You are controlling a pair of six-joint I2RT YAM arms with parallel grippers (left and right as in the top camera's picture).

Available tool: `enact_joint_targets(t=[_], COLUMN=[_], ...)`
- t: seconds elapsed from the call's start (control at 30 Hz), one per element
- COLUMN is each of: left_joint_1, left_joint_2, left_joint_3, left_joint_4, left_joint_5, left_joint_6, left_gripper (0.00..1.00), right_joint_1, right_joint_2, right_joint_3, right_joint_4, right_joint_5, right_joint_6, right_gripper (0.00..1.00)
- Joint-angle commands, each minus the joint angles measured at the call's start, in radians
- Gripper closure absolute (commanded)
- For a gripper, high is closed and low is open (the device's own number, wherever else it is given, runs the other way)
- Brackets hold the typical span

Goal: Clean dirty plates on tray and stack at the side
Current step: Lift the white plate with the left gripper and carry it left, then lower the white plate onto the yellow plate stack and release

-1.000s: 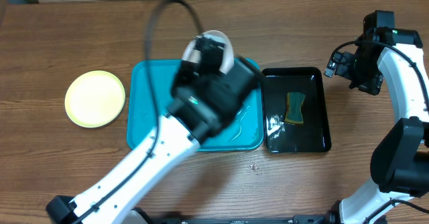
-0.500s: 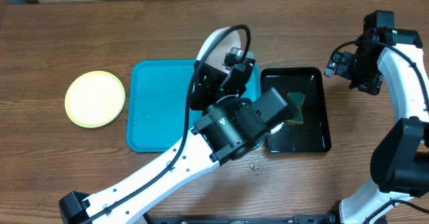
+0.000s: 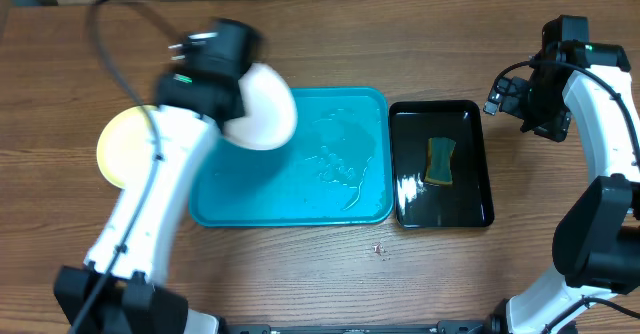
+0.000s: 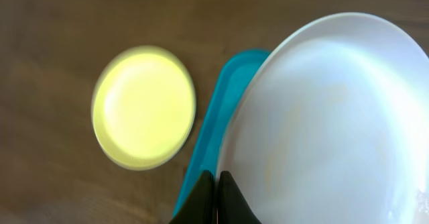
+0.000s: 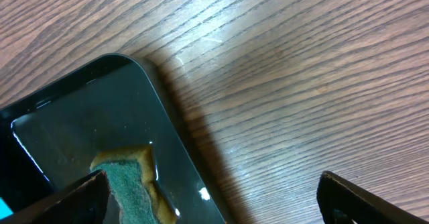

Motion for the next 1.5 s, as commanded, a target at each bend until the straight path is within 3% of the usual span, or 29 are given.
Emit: enact_joint_targets(t=[0.0, 0.3, 0.6, 0.67, 0.77, 0.83, 1.03, 1.47], left_joint_1=[0.219, 0.638, 0.757, 0.754, 0.748, 0.745, 0.711, 0.637], left_joint_2=[0.049, 0.207, 0.282, 0.282, 0.282, 0.282, 0.283, 0.283], left_joint_3=[-0.001, -0.001, -0.001, -0.001, -0.001, -0.001, -0.001, -0.001], left_joint_4=[-0.019, -0.008, 0.063, 0.077, 0.083, 0.08, 0.082, 0.087], left_joint_5=[0.277, 0.275, 0.361, 0.372, 0.44, 0.497, 0.751, 0.761], left_joint_6=[-0.024, -0.021, -0.013, -0.002, 0.014, 0.014, 0.184, 0.196], left_gripper=[0.96, 0.96, 0.94, 0.81, 0.23, 0.0, 0.0, 0.0], right_joint_1=[-0.002, -0.002, -0.002, -0.002, -0.002, -0.002, -0.002, -0.002], right_joint_2=[-0.01, -0.01, -0.01, -0.01, -0.01, -0.01, -0.01, -0.01], right_joint_3=[0.009, 0.009, 0.009, 0.009, 0.009, 0.009, 0.009, 0.009], right_joint_4=[0.003, 0.003, 0.003, 0.003, 0.003, 0.003, 0.003, 0.003], right_joint_5=[0.002, 0.002, 0.002, 0.002, 0.002, 0.002, 0.002, 0.002], right_joint_6=[0.0, 0.0, 0.0, 0.001, 0.001, 0.001, 0.0, 0.0], right_gripper=[0.0, 0.0, 0.0, 0.0, 0.0, 0.0, 0.0, 0.0])
